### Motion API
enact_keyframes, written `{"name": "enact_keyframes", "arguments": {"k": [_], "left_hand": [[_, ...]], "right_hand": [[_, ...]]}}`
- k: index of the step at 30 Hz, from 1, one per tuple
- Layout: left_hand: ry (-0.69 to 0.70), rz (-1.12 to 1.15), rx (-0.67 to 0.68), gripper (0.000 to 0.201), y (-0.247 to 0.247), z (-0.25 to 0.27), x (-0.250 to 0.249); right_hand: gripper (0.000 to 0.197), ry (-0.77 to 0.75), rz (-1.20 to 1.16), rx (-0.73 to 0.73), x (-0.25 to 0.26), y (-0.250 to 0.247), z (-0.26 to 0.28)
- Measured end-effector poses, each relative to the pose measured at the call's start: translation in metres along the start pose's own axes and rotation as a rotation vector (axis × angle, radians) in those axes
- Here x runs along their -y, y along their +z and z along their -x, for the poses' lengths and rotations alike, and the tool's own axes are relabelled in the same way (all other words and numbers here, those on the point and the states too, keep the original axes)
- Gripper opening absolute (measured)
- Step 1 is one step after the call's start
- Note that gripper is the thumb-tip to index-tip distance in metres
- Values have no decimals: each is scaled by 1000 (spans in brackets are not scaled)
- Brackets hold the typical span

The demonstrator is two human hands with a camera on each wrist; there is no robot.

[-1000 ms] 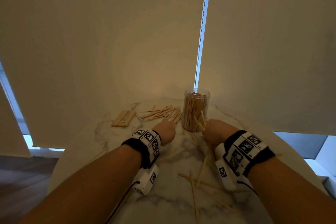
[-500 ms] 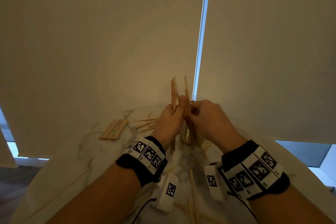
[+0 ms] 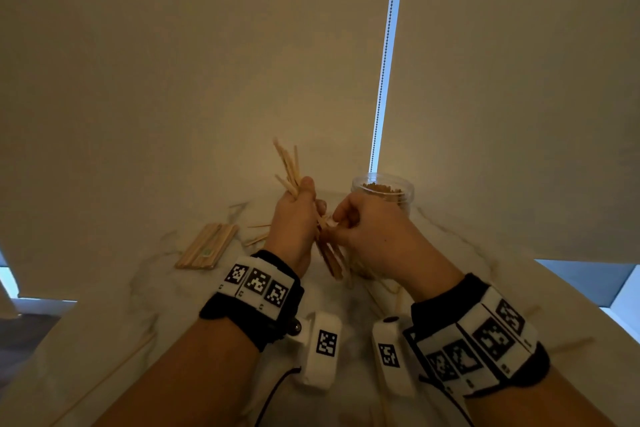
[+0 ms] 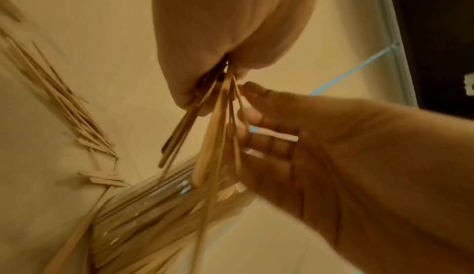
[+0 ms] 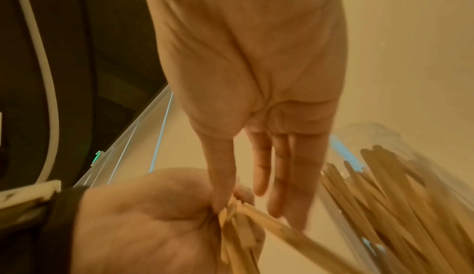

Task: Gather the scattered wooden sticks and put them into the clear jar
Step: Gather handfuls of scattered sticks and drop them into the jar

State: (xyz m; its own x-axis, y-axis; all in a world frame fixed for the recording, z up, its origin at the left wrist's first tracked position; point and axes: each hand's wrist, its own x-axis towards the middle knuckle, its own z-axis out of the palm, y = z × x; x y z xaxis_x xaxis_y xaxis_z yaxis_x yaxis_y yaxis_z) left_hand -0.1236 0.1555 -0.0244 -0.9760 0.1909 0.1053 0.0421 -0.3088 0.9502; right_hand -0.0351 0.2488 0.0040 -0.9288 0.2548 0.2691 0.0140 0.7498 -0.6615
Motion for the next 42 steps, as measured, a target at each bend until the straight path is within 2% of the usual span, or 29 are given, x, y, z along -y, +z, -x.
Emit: {"name": "enact_keyframes", "arguments": {"k": [2, 4, 6, 9, 10, 13, 15, 16, 19, 23, 26, 31, 34, 39, 42], "left_hand": [[-10, 67, -62, 31, -3, -3, -6], [-6, 142, -91, 29, -5, -3, -12], [18, 245, -97, 25, -6, -1, -15], [94, 284, -92, 24, -5, 1, -20], [123, 288, -87, 25, -5, 2, -21], [178, 316, -70, 30, -1, 4, -24], [179, 339, -48, 31, 0, 6, -25], [174, 345, -35, 32, 1, 7, -26], [152, 340, 18, 35, 1, 8, -26], [96, 374, 67, 36, -2, 8, -28], [100, 329, 95, 38, -2, 9, -28], [125, 308, 136, 38, 2, 11, -29], [154, 307, 132, 38, 2, 11, -31], [208, 370, 21, 38, -6, 8, -43], [206, 377, -95, 40, -14, 1, -45]], "right_hand": [[43, 70, 143, 155, -1, -3, 2], [53, 102, 248, 272, -1, -5, 3], [45, 115, 259, 312, -2, -4, 3], [17, 172, 67, 343, -4, 0, 3], [14, 177, 21, 338, -3, -1, 3], [34, 153, 5, 307, 0, -3, 3], [45, 82, 37, 349, 2, -4, 4], [45, 37, 46, 383, 3, -4, 5], [27, -58, 48, 438, 8, -6, 10], [39, -83, -46, 439, 11, -8, 10], [32, -64, -156, 447, 11, -7, 9], [22, -15, -386, 283, 6, -9, 6], [23, 30, -486, 252, 5, -12, 5], [24, 97, -432, 284, 2, -18, 5], [21, 132, -408, 163, -4, -19, 3]]}}
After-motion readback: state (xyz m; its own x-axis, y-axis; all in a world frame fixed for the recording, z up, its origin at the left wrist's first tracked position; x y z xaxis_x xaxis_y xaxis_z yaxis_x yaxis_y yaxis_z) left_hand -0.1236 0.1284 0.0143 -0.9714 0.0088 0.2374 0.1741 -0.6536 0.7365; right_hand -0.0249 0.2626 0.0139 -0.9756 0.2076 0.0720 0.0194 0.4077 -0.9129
